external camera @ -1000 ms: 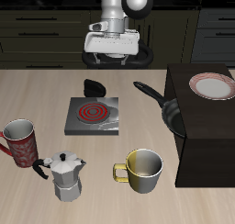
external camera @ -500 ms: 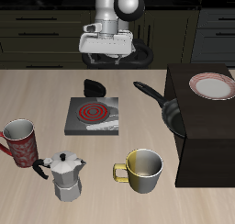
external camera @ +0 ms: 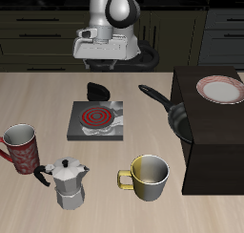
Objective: Place the frying pan on the top layer of the shelf and turn off the stove
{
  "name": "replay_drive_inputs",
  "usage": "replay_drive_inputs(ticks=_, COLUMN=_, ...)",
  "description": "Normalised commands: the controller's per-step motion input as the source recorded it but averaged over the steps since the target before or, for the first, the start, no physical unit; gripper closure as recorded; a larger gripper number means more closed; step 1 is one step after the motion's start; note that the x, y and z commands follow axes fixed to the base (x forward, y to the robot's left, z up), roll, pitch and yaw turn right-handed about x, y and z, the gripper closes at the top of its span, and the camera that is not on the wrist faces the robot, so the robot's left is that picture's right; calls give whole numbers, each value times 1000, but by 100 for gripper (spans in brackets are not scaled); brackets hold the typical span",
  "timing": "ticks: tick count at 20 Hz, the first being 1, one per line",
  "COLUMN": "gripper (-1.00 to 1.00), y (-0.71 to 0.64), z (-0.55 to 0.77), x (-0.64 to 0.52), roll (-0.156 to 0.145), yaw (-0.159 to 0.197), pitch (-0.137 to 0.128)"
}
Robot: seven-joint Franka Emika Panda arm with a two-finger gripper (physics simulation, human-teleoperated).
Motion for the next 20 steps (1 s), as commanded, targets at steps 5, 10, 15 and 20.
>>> replay_drive_inputs(ticks=5, gripper=-100, y=-68, z=-98, x=-79, roll=-26, yaw=62, pitch=29)
replay_drive_inputs(ticks=10, gripper=-100, y=58, z=-152, x=-125, roll=-7, yaw=94, pitch=51)
replay_drive_inputs(ticks=15, gripper=-100, y=-30, z=-89, x=-54, roll=15, yaw=111, pitch=47)
replay_drive_inputs(ticks=20, gripper=-100, y=-227, z=-21, x=32, roll=-11, yaw=56, pitch=19)
